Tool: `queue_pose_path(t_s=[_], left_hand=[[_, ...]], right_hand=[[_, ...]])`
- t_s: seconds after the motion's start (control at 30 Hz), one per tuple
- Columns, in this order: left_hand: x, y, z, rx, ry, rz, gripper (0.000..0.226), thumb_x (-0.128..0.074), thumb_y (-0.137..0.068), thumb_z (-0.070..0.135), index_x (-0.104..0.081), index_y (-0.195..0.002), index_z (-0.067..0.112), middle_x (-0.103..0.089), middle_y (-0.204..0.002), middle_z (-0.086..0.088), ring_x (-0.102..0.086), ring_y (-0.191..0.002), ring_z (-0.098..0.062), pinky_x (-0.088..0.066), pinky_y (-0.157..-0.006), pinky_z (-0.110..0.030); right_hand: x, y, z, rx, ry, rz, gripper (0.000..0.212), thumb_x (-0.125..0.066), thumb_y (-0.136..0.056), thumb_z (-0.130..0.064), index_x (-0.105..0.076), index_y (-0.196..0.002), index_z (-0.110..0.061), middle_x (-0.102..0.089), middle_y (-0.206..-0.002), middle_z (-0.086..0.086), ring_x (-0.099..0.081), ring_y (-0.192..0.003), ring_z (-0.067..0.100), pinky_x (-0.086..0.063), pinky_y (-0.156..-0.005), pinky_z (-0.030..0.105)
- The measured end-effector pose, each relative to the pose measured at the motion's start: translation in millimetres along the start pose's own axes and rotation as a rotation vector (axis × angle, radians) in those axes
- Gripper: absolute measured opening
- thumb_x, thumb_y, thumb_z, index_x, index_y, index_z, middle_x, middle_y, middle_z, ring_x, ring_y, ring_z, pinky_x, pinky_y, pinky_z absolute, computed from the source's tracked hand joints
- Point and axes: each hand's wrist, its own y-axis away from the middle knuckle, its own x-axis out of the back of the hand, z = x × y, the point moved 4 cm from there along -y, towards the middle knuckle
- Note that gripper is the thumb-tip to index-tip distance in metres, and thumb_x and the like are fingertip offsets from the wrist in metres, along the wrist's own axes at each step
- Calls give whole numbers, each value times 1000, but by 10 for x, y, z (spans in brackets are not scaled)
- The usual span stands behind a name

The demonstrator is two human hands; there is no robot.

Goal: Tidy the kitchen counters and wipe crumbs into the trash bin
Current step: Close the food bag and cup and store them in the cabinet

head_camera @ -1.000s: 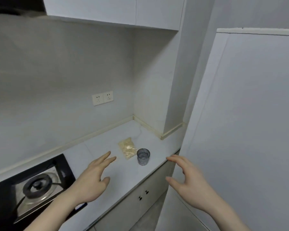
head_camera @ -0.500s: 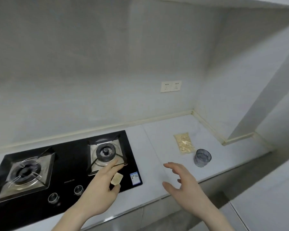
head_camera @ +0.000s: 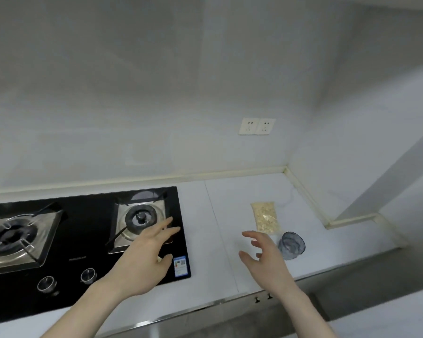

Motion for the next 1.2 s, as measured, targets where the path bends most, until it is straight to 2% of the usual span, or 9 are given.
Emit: queue_pose_path(t_s=[0.2,0.37,0.47,0.57,0.8,0.87,0.97,1.1,1.2], left_hand=[[-245,-423,280,83,-32,8,67,-61,-94,26,-33,-155,37,-15,-166,16,-15,-151,-6,-12,-117,-17],[-439,-644,361,174,-40,31,68,-63,-93,27,-34,-154,36,-18,-166,12,-17,-152,-8,-11,-116,-15],[-583,-613,324,246,-42,20,69,-63,-92,30,-33,-154,36,-17,-166,15,-17,-152,-8,-15,-120,-19],[-701,-483,249,310,-38,21,71,-63,-90,31,-33,-154,38,-17,-164,19,-18,-151,-6,-14,-117,-16],[-881,-274,156,462,-18,4,68,-64,-91,33,-35,-153,37,-23,-162,18,-23,-148,-7,-24,-118,-22],[-905,-272,151,480,-8,-1,68,-64,-91,33,-36,-153,36,-25,-161,18,-23,-148,-7,-24,-118,-22],[-920,-298,163,482,-7,5,67,-63,-91,32,-37,-153,36,-27,-160,18,-24,-148,-6,-23,-118,-20],[-930,-342,202,458,-11,-2,68,-64,-90,33,-37,-152,37,-29,-158,21,-25,-146,-4,-22,-115,-16],[-944,-365,252,429,-8,-13,68,-63,-88,34,-38,-151,39,-31,-156,24,-26,-144,-1,-20,-112,-11]], right_hand=[[377,-1046,578,-97,83,-57,41,-69,-91,-20,-57,-129,-32,-49,-137,-8,-52,-119,11,-42,-93,24],[254,-1698,1162,-390,-36,-124,56,-65,-92,-15,-47,-145,-19,-42,-152,7,-56,-100,15,-44,-66,20],[6,-1759,1522,-666,-226,-161,66,-63,-96,-14,-33,-154,-12,-44,-142,12,-54,-122,31,-56,-89,39],[-148,-1783,1774,-811,-369,-110,66,-62,-97,-14,-31,-155,-8,-42,-146,16,-51,-120,32,-55,-93,40],[-135,-2009,1955,-785,-521,61,39,-54,-103,-9,-51,-142,-6,-47,-145,23,-49,-88,21,-45,-68,25],[-113,-2079,2041,-741,-489,39,37,-48,-104,-12,-54,-138,-1,-51,-141,30,-51,-76,20,-49,-69,31],[-68,-2078,2098,-710,-481,129,36,-52,-101,-20,-58,-132,-1,-60,-134,25,-59,-89,27,-54,-92,47],[-49,-2151,1936,-640,-501,194,36,-57,-99,-8,-58,-135,-6,-62,-134,17,-61,-120,37,-51,-99,44],[-12,-2282,1729,-517,-391,234,42,-55,-95,7,-62,-134,-4,-63,-130,11,-60,-117,31,-46,-96,30]])
